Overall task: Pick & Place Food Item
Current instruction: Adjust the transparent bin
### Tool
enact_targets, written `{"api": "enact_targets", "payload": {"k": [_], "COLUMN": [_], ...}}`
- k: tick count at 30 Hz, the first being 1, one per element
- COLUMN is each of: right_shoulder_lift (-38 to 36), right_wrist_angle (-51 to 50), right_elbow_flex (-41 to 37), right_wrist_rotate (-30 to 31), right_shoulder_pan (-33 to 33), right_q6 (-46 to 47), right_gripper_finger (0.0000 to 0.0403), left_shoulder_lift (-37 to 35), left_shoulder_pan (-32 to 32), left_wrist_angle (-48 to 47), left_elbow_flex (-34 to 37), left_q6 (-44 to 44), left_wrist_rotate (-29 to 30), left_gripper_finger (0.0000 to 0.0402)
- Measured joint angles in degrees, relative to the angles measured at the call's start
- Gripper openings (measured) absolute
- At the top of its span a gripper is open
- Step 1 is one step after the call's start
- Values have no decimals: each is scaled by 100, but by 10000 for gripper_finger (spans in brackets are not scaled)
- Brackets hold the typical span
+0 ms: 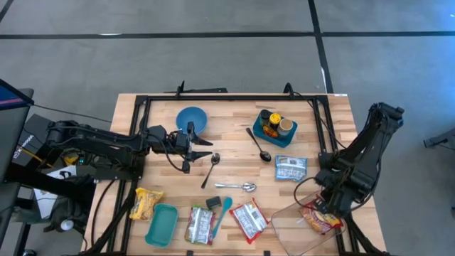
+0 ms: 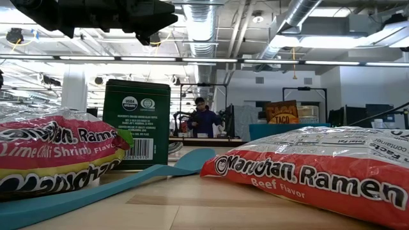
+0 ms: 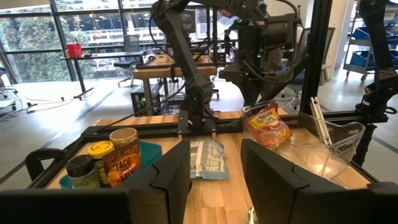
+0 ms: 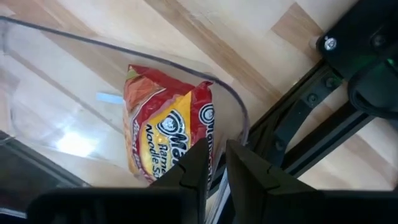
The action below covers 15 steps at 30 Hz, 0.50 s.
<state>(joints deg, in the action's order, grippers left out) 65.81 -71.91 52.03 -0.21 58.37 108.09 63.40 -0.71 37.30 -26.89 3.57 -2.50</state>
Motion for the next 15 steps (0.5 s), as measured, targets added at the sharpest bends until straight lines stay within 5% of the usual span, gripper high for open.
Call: {"api": "enact_targets", "payload": {"k": [15], "right_shoulder_lift": [17], "right_wrist_angle": [-236], "right_elbow_flex": [0], "right_wrist_rotate": [17], "right_shoulder_pan": [268], "right_q6": [440], "right_gripper_finger": [51], "left_shoulder_lift": [1], "left_shoulder_pan": [0], "left_wrist_angle": [-2], "left_elbow_flex": [-1], "left_q6": [-2], "left_wrist_rotate": [-6], "left_gripper_finger": [136]}}
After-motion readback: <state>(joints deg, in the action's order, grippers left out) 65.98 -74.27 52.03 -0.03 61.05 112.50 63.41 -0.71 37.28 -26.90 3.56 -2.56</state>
